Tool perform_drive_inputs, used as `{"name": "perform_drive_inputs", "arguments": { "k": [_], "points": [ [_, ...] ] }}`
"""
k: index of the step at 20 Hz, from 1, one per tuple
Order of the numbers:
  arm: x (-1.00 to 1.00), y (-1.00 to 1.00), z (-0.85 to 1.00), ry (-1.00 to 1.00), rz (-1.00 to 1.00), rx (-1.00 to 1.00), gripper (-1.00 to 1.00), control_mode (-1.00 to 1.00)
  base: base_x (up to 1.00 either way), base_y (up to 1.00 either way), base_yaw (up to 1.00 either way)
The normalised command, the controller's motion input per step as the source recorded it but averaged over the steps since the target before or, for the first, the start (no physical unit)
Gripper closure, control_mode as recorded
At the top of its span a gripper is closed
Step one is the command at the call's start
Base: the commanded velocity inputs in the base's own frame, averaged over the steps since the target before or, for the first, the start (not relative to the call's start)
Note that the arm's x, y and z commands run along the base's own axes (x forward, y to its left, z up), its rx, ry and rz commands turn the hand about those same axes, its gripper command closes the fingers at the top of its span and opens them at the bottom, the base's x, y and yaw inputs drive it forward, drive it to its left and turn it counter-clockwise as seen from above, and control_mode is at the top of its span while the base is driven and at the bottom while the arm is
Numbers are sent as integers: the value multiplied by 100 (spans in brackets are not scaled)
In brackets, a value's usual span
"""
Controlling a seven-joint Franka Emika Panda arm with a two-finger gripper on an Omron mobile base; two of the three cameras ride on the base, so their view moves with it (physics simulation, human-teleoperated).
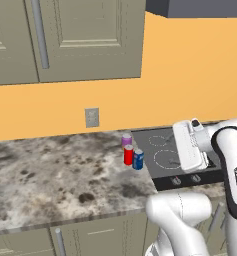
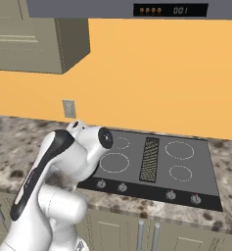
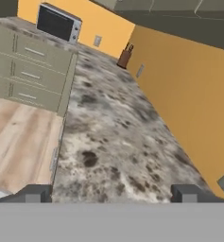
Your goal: Four empty soda cans are scattered around the kitchen. Gather all the cans and cluster them next to the stove for recycling.
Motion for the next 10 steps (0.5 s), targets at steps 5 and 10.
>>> {"name": "perform_drive_inputs", "arguments": {
  "k": [5,10],
  "points": [
    [-1,17,0,-3,0,-1,-100,-100,0,0,0],
    [0,2,0,0,0,0,-100,-100,0,0,0]
  ]
}}
